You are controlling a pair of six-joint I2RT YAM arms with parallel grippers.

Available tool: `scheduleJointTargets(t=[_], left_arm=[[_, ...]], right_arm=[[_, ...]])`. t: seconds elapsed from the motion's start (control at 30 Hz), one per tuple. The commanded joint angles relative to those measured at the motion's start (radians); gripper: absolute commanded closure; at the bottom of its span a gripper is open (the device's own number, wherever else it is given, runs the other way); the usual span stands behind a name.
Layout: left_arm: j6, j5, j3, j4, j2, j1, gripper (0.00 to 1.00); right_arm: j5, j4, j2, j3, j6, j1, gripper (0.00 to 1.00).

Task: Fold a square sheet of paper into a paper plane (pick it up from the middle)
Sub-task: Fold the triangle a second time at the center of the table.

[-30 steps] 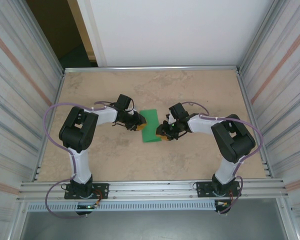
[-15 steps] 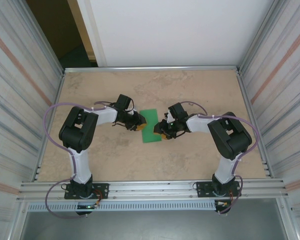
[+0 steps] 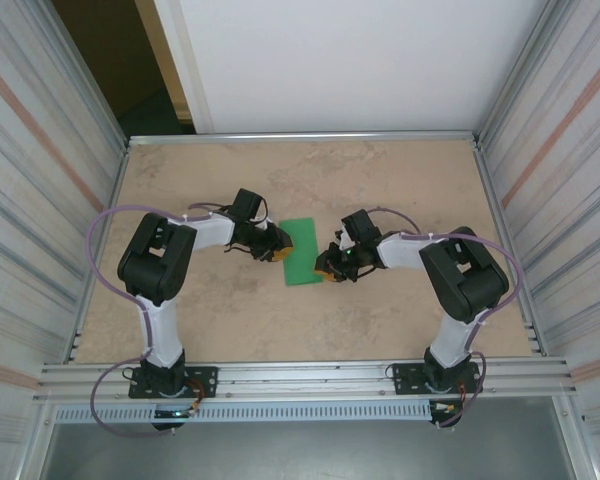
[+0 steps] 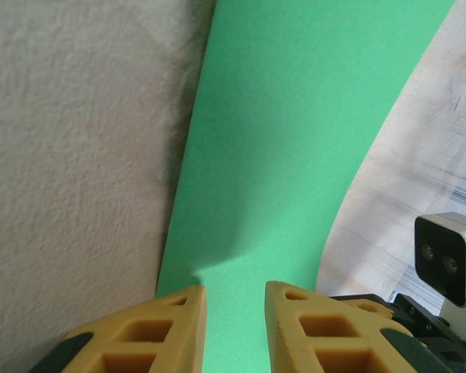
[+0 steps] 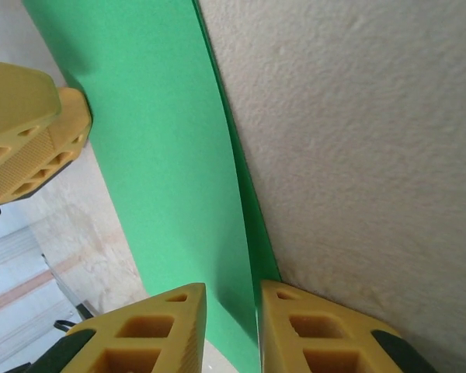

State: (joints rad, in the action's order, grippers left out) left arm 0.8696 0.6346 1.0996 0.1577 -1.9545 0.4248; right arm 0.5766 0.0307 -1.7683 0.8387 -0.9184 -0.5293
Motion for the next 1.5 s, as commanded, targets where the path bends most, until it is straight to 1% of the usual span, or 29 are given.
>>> scheduleJointTargets(t=[0.0, 0.3, 0.4, 0.53, 0.63, 0.73, 0.93, 1.07, 1.23, 1.47], left_arm=[[0.011, -0.036, -0.044, 0.088, -0.049, 0.000, 0.72], [0.007, -0.031, -0.037, 0.089, -0.040, 0.000, 0.72], [-0.025, -0.013, -0.003, 0.106, -0.043, 0.001, 0.72], [-0.084, 0.038, 0.053, 0.092, -0.022, 0.002, 0.72], [-0.115, 0.036, 0.086, 0.082, 0.014, 0.005, 0.71], [-0.135, 0.029, 0.105, 0.074, 0.019, 0.004, 0.72], [-0.149, 0.025, 0.141, 0.074, -0.040, 0.006, 0.80], [-0.169, -0.011, 0.148, 0.124, -0.062, 0.007, 0.83], [-0.179, -0.025, 0.149, 0.151, -0.087, 0.006, 0.86], [-0.185, -0.056, 0.151, 0.188, -0.101, 0.010, 0.86]], right_arm=[[0.006, 0.020, 0.035, -0.013, -0.031, 0.003, 0.79], [0.010, 0.030, 0.041, -0.016, -0.045, 0.005, 0.89], [0.005, 0.044, 0.040, -0.013, -0.046, 0.007, 0.92], [0.001, 0.073, 0.050, -0.012, -0.043, 0.014, 0.96], [-0.003, 0.095, 0.067, -0.016, -0.034, 0.018, 0.97], [-0.003, 0.116, 0.085, -0.023, -0.025, 0.021, 0.97], [0.004, 0.142, 0.102, -0.022, -0.014, 0.023, 0.98], [0.001, 0.151, 0.113, -0.015, -0.012, 0.024, 0.98], [0.011, 0.151, 0.110, 0.001, -0.009, 0.022, 0.98], [0.030, 0.133, 0.096, 0.049, -0.011, 0.009, 0.98]])
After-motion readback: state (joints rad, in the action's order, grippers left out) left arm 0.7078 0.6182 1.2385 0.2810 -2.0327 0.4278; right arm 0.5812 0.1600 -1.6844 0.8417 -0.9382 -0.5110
